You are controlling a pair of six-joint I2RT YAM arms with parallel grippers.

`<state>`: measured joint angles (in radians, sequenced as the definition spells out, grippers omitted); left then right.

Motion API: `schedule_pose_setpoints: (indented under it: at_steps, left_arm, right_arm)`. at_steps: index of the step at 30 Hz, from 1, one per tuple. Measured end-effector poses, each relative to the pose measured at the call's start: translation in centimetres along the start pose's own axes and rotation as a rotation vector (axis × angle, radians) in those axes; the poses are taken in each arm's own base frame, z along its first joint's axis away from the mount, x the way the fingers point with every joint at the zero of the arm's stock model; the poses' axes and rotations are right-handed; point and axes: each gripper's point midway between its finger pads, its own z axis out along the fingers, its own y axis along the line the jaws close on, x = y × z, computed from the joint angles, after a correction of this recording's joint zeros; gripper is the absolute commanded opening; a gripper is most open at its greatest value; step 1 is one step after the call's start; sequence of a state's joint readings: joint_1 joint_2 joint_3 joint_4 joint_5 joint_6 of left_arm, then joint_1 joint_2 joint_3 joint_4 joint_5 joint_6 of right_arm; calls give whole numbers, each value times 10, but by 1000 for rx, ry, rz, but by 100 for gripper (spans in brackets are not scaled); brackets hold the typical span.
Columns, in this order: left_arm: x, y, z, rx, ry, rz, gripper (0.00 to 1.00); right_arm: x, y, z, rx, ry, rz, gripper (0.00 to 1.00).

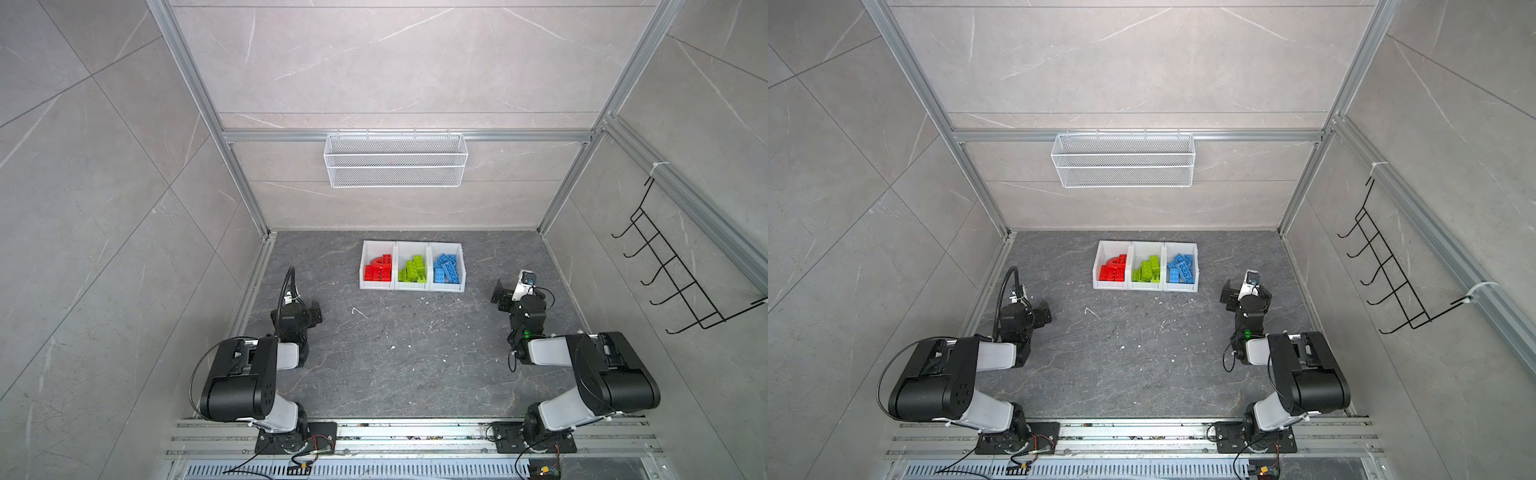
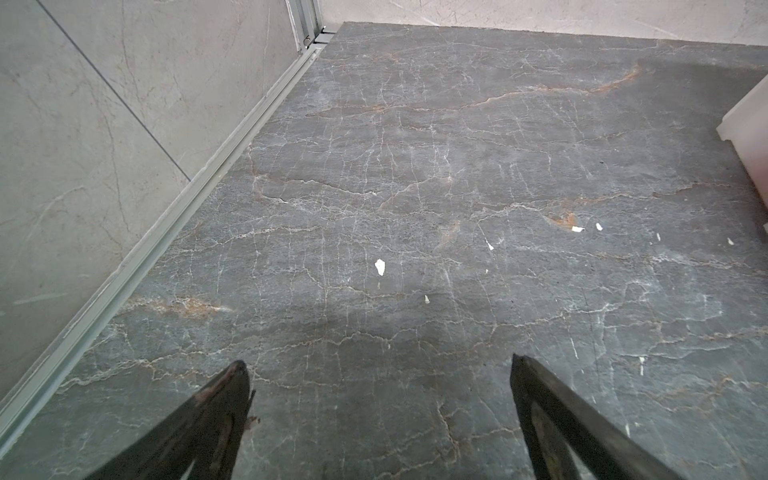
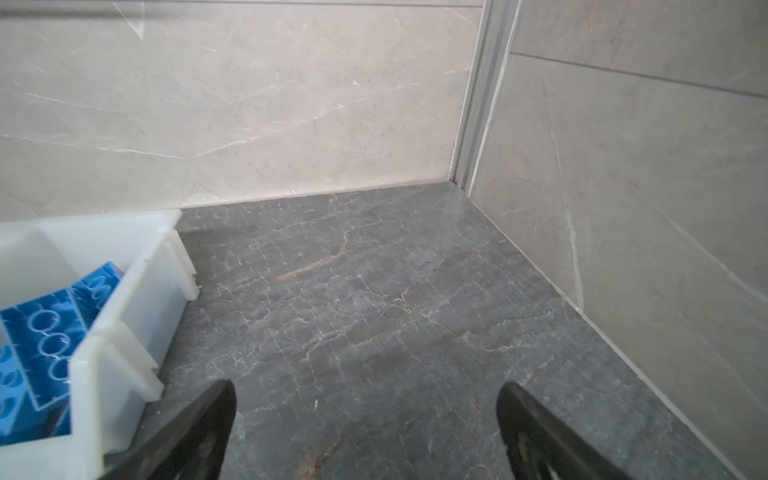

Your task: Sort the legos into containers by color

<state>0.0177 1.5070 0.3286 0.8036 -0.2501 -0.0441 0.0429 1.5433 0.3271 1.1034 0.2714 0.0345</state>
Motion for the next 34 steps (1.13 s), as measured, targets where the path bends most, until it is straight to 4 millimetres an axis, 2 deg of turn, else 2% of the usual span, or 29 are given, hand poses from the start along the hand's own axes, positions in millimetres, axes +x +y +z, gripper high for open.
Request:
schedule_pose_setpoints:
  at_steps: [3,4,7,9,11,13,15,18,19,26,34]
  left_arm:
    - [-1,0,0,1,-4,-1,100]
    - [-1,0,0,0,-6,-1,100]
    - [-1,0,0,0,-6,-1,100]
    - [-1,0,0,1,-6,-1,100]
    - [-1,0,0,1,-6,-1,100]
    - [-2,0,0,1,-6,-1,100]
    - [-2,0,0,1,-6,-1,100]
    - [-2,0,0,1,-7,-1,100]
    - [-2,0,0,1,-7,-2,100]
    - [-2,0,0,1,-9,-2,100]
    - [-2,0,0,1,-9,-2,100]
  right_arm:
    - [-9,-5,-14,4,6,0,100]
    - [-21,-5,-16,7,15,7,100]
    - [-82,-5,-23,-3,-88,61,100]
    - [-91,-3,-27,-21,-125,83,100]
    - [-69,2,-20,-39,-55,72,99]
    - [-28,7,-13,-60,44,47,100]
    - [17,8,-17,-72,143,24,100]
    - [58,14,-17,-113,225,-5,100]
    - [66,17,-18,-125,255,-14,100]
    - [39,32,-9,-192,170,-15,100]
    - [36,34,-8,-204,163,-13,100]
